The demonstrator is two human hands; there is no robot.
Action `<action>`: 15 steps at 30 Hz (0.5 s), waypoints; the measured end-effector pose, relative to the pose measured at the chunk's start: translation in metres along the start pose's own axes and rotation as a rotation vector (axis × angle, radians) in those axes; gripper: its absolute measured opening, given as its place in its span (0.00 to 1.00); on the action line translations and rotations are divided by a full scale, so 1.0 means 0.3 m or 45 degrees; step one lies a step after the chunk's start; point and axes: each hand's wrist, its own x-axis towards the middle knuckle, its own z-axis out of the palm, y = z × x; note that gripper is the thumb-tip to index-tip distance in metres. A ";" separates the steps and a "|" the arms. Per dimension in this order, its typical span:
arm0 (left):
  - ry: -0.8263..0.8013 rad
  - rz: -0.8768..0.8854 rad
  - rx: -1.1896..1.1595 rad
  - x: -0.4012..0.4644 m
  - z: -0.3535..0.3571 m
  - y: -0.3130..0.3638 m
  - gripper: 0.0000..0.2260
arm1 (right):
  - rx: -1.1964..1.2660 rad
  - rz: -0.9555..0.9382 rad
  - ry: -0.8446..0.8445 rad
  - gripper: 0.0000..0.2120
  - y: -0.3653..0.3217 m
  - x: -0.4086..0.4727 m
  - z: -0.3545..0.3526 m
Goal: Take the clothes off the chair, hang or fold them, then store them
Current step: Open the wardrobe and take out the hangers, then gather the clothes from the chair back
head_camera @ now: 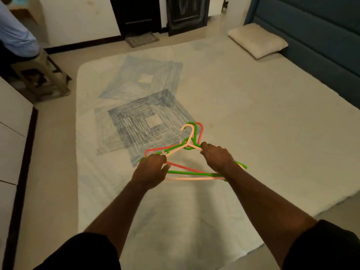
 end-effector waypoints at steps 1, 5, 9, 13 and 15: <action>-0.014 -0.020 0.002 0.050 0.013 0.002 0.20 | 0.022 -0.024 -0.024 0.14 0.022 0.080 0.004; -0.013 -0.072 0.017 0.201 0.058 0.003 0.22 | 0.111 0.031 -0.204 0.28 0.099 0.337 0.068; 0.023 -0.097 0.029 0.301 0.105 0.013 0.20 | 0.055 0.037 -0.253 0.34 0.164 0.438 0.168; -0.049 -0.034 0.070 0.368 0.132 0.076 0.20 | 0.104 -0.108 -0.130 0.29 0.204 0.346 0.216; -0.064 0.022 0.085 0.399 0.143 0.128 0.19 | 0.103 -0.119 -0.085 0.29 0.243 0.286 0.235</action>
